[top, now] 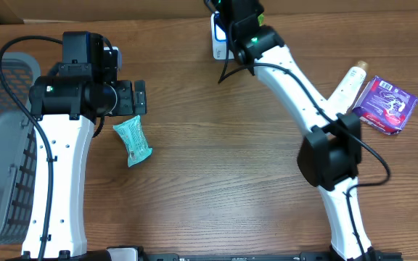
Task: Scan the item barcode
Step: 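Hold tea pack barcode against the white scanner with right gripper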
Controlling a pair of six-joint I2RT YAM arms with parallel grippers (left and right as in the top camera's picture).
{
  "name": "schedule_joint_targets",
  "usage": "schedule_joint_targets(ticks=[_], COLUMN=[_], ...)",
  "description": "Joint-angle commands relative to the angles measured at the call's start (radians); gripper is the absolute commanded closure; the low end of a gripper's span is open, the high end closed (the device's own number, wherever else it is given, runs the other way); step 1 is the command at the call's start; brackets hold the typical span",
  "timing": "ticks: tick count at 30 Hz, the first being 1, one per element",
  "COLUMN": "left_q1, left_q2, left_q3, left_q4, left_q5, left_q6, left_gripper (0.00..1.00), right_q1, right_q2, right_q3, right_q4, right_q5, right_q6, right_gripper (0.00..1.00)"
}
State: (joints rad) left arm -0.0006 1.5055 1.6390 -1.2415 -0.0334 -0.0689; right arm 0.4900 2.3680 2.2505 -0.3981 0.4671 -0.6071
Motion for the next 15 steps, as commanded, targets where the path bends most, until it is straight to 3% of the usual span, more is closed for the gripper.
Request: schedule_joint_targets(ticks=[1, 5, 15], left_q1=[0.000, 0.000, 0.000], left_q2=[0.005, 0.005, 0.005], left_q3=[0.012, 0.012, 0.012], left_q4=[0.000, 0.000, 0.000], left_q5=[0.008, 0.008, 0.008], left_q6=[0.002, 0.002, 0.002], left_gripper=[0.00, 0.00, 0.01], right_q1=[0.001, 0.004, 0.010], right_q2=[0.041, 0.091, 0.098], right_q3=[0.012, 0.012, 0.011], right_q4=[0.103, 0.170, 0.203], right_q5=[0.044, 0.018, -0.050], right_q6=[-0.178, -0.258, -0.258], right_gripper=[0.96, 0.96, 0.96])
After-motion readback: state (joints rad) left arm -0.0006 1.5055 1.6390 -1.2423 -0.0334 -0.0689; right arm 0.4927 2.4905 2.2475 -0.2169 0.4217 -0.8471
